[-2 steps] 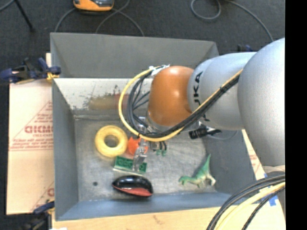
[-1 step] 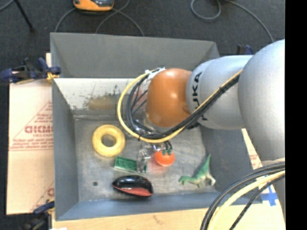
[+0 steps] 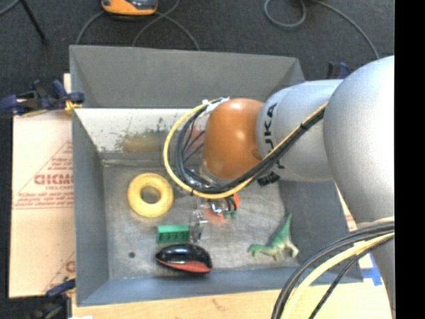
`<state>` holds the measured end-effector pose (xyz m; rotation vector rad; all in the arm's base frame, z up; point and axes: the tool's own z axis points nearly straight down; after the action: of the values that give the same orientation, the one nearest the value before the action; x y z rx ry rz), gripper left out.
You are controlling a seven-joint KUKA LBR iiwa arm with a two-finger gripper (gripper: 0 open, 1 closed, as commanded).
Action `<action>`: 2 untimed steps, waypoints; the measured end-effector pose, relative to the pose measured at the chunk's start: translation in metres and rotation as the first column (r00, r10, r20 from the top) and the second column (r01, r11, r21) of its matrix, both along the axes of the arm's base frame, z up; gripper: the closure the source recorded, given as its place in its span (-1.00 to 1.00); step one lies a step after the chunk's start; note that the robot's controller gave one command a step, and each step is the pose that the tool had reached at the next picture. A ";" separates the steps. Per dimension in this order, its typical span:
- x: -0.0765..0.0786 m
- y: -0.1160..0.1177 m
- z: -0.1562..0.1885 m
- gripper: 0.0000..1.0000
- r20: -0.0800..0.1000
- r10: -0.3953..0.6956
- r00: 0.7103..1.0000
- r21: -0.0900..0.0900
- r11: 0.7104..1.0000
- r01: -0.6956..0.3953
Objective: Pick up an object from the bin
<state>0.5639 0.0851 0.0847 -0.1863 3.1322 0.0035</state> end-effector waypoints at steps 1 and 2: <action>0.008 -0.018 -0.006 -1.00 -0.004 -0.304 0.953 -0.001 0.953 0.304; -0.052 -0.040 -0.008 1.00 0.030 0.293 0.956 -0.007 0.956 -0.293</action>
Offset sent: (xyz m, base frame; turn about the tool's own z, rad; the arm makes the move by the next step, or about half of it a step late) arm -0.0736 -0.0420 -0.0147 -0.3326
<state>0.5117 0.0451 0.0770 -0.6424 3.0407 -0.0021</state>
